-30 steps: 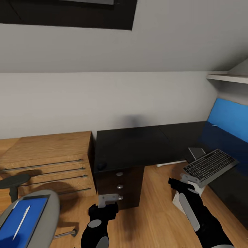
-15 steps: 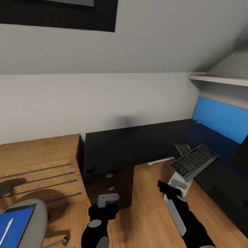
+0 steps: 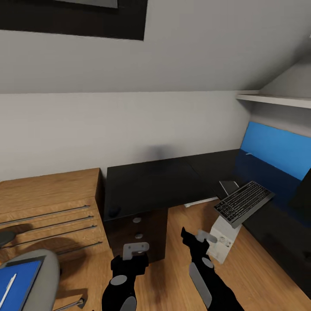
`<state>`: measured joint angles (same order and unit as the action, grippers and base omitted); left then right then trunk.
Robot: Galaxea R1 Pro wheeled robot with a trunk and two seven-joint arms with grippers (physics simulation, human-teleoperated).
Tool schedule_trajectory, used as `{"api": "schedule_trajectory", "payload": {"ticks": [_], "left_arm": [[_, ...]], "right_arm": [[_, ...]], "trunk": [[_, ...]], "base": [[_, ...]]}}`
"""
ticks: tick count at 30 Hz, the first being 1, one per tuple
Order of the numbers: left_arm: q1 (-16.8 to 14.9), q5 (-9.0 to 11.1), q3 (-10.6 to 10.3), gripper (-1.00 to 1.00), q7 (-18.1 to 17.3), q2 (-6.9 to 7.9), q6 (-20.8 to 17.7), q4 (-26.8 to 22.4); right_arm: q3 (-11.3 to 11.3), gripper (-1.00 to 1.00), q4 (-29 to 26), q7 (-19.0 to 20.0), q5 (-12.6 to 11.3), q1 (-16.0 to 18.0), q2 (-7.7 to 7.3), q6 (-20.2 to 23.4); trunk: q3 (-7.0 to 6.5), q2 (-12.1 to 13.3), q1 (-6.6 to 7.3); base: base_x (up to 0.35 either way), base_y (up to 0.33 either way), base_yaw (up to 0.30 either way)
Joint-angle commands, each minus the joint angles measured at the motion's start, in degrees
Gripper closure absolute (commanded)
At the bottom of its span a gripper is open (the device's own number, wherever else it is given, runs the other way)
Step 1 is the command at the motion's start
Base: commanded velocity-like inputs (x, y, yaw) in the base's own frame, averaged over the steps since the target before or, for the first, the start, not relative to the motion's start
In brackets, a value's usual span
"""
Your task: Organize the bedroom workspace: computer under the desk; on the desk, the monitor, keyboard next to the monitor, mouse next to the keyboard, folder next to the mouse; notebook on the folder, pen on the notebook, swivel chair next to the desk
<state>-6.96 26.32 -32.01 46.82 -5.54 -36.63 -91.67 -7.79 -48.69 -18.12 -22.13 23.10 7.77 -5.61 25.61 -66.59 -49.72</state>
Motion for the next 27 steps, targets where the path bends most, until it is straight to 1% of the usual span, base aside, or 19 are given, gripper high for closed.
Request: {"api": "schedule_trajectory", "payload": {"ticks": [1, 2, 3, 5, 6, 10, 11, 12, 14, 15, 18, 22, 24, 25, 27], "left_arm": [[-0.06, 0.44, -0.02, -1.0, 0.55, 0.01, -0.11, -0.18], [-0.05, 0.44, -0.01, -1.0, 0.55, 0.01, -0.11, -0.21], [-0.03, 0.43, 0.0, -1.0, 0.55, 0.01, -0.11, -0.22], [-0.05, 0.42, 0.0, -1.0, 0.55, 0.01, -0.11, -0.23], [-0.05, 0.41, 0.01, -1.0, 0.55, 0.01, -0.11, -0.25], [-0.03, 0.45, 0.01, -1.0, 0.55, 0.01, -0.11, -0.22], [-0.03, 0.5, 0.01, -1.0, 0.55, 0.01, -0.11, -0.2], [-0.02, 0.51, 0.01, -1.0, 0.55, 0.01, -0.11, -0.2], [-0.02, 0.54, 0.01, -1.0, 0.55, 0.01, -0.11, -0.19], [-0.04, 0.55, 0.01, -1.0, 0.53, 0.01, -0.11, -0.15], [-0.04, 0.61, 0.01, -1.0, 0.53, 0.01, -0.11, -0.1], [-0.06, 0.65, 0.01, -1.0, 0.49, 0.01, -0.11, -0.04], [-0.05, 0.66, 0.01, -1.0, 0.48, 0.01, -0.11, 0.02], [-0.05, 0.66, 0.01, -1.0, 0.48, 0.01, -0.11, 0.06], [-0.05, 0.66, 0.01, -1.0, 0.47, 0.01, -0.11, 0.08]], "right_arm": [[-0.77, -1.0, 1.15, -0.43, -1.07, 0.15, 1.27, -9.39], [-0.85, -1.0, 1.43, -0.48, -2.03, 0.19, 1.61, -12.68], [-0.88, -1.0, 1.53, -0.5, -2.84, 0.23, 1.77, -14.12], [-0.88, -1.0, 1.68, -0.54, -5.28, 0.33, 2.01, -16.5], [-0.55, -1.0, 1.83, -0.53, -12.97, 0.55, 2.21, -19.8], [0.62, -1.0, 1.94, -0.52, -22.38, 1.01, 2.12, -22.13], [1.8, -1.0, 1.97, -0.41, -27.98, 1.19, 2.09, -23.84], [2.35, -1.0, 1.98, -0.33, -30.56, 1.26, 2.07, -24.79], [3.13, -1.0, 1.99, -0.21, -34.28, 1.35, 2.04, -26.34], [3.67, -1.0, 2.04, -0.13, -36.66, 1.41, 2.0, -27.4], [4.34, -1.0, 2.26, 0.03, -39.78, 1.48, 1.8, -28.71], [4.5, -1.0, 2.81, 0.08, -40.44, 1.5, 1.65, -29.05], [4.57, -1.0, 3.2, 0.07, -40.56, 1.51, 1.2, -29.02], [4.56, -1.0, 3.37, 0.07, -40.65, 1.51, 0.37, -28.82], [4.55, -1.0, 3.44, 0.1, -40.72, 1.51, 0.0, -28.91]], "trunk": [[0.06, -0.04, 0.0], [0.06, -0.04, 0.0], [0.06, -0.04, 0.0], [0.06, -0.04, 0.0], [0.06, -0.04, 0.0], [0.09, -0.04, 0.0], [0.12, -0.04, 0.0], [0.15, -0.04, 0.0], [0.22, -0.04, 0.0], [0.24, -0.04, 0.0], [0.27, -0.04, 0.0], [0.29, -0.04, 0.0], [0.29, -0.04, 0.0], [0.29, -0.04, 0.0], [0.29, -0.04, 0.0]], "base": [[0.0, 0.0, 0.0], [0.0, 0.0, 0.0], [0.0, 0.0, 0.0], [0.0, 0.0, 0.0], [0.0, 0.0, 0.0], [0.0, 0.0, 0.0], [0.0, 0.0, 0.0], [0.0, 0.0, 0.0], [0.0, 0.0, 0.0], [0.0, 0.0, 0.0], [0.0, 0.0, 0.0], [0.0, 0.0, 0.0], [0.0, 0.0, 0.0], [0.0, 0.0, 0.0], [0.0, 0.0, 0.0]]}}
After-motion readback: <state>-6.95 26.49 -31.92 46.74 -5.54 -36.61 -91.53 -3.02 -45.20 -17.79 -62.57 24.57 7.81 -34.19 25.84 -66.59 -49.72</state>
